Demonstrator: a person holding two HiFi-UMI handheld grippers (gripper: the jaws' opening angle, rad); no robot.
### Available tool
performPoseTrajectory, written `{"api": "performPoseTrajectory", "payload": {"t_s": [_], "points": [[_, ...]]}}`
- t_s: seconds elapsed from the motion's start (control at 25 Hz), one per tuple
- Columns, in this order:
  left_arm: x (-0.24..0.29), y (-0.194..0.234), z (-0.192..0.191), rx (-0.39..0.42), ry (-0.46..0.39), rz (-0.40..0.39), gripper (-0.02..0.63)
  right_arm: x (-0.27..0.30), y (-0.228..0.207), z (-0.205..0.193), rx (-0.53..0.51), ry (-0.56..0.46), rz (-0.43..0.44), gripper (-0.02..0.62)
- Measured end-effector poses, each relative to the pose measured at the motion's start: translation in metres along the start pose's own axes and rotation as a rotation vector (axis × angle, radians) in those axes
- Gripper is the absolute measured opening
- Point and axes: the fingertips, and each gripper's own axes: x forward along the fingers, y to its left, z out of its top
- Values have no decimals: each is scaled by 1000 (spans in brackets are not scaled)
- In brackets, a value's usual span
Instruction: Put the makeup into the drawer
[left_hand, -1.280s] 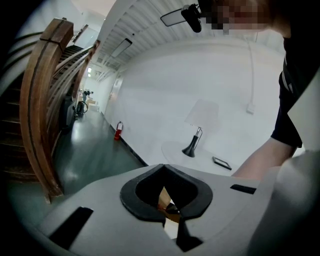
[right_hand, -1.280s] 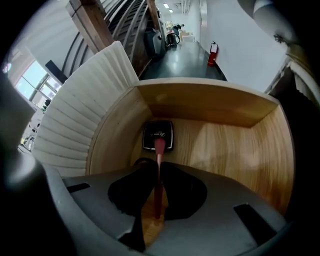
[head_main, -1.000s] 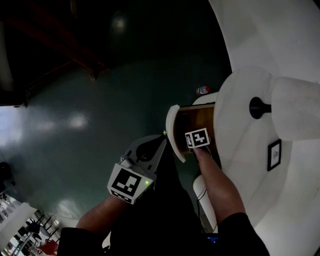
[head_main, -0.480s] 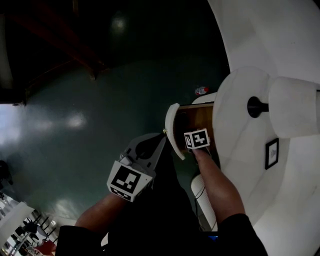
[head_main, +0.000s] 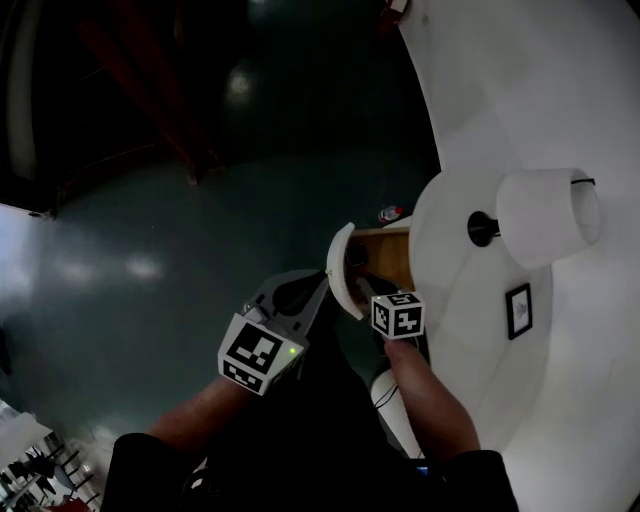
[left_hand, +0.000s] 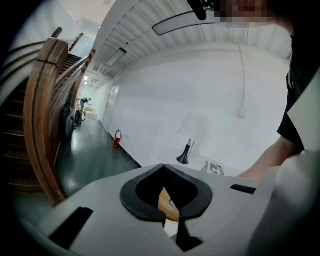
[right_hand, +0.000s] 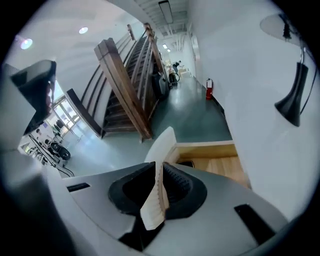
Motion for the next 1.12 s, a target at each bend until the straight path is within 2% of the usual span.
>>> {"api": "performPoseTrajectory", "payload": {"t_s": [0.28, 0.56, 0.72, 0.88, 1.12], "points": [[-24, -32, 17, 38, -2, -102, 11, -101, 35, 38, 40, -206, -2, 46], [-18, -68, 42, 80, -29, -210, 11, -193, 50, 35, 139, -360, -7, 31], [-19, -102, 55, 101, -36, -286, 11, -246, 55, 18, 189, -447, -21, 25], [-25, -160, 60, 125, -32, -367, 11, -310, 50, -10, 218, -547, -82, 21], [-38, -264, 55, 171, -52, -459, 11, -411, 49, -83, 238, -685, -204, 18]]}}
